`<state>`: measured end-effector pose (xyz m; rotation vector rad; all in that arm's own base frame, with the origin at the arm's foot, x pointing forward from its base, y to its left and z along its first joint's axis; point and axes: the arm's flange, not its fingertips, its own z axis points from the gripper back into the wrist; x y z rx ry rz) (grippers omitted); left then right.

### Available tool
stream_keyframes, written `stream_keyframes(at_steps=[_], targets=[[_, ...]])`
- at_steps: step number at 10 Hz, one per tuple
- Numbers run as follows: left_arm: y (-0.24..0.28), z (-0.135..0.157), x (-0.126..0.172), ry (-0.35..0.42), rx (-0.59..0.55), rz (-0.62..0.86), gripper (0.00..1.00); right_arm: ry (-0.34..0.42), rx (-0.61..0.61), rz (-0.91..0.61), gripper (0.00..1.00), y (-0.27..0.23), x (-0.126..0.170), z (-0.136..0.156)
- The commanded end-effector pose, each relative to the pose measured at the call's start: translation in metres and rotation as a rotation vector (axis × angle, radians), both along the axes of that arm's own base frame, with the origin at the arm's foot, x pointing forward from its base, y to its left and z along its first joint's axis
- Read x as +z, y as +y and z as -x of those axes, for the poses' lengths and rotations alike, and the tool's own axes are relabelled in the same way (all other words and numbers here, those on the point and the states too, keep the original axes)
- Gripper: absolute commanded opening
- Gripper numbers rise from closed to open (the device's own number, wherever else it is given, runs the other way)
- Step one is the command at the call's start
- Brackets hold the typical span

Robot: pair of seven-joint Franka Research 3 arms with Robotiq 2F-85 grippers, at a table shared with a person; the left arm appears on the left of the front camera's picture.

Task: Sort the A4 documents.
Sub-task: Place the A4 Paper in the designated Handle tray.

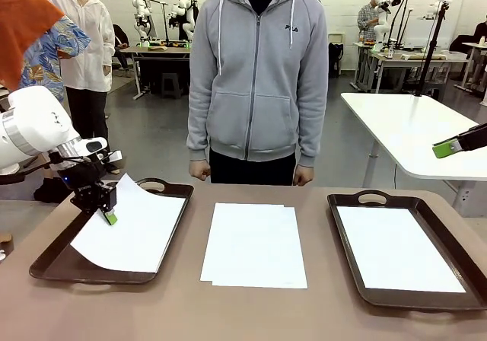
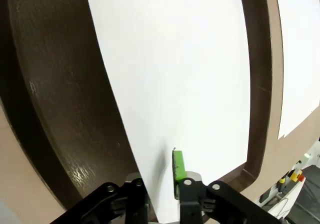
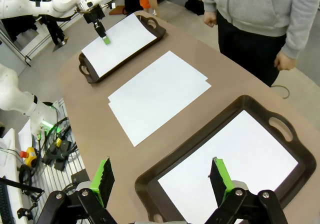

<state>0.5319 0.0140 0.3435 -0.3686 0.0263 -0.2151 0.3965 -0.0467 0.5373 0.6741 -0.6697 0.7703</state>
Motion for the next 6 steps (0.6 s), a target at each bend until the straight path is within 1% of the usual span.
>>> stream_keyframes(at_steps=[1,2,3,4,5,6], targets=[[0.0,0.002,0.0034,-0.008,0.028,-0.045,0.4,-0.001,-0.001,-0.004,1.0,0.0008,0.0,0.0001],[0.001,0.0023,0.004,-0.009,0.033,-0.06,0.56,-0.001,-0.001,-0.004,1.0,0.0008,0.0,0.0001],[0.0017,0.0026,0.0044,-0.01,0.039,-0.071,0.58,-0.001,-0.001,-0.004,1.0,0.0008,0.0,0.0001],[0.0023,0.003,0.0053,-0.011,0.044,-0.08,0.75,-0.001,-0.001,-0.004,1.0,0.0008,0.0,0.0001],[0.0033,0.0036,0.0055,-0.011,0.051,-0.094,0.77,-0.001,-0.001,-0.004,1.0,0.0008,0.0,0.0001],[0.0038,0.0046,0.0062,-0.013,0.061,-0.109,0.93,-0.001,-0.001,-0.004,1.0,0.0008,0.0,0.0001]])
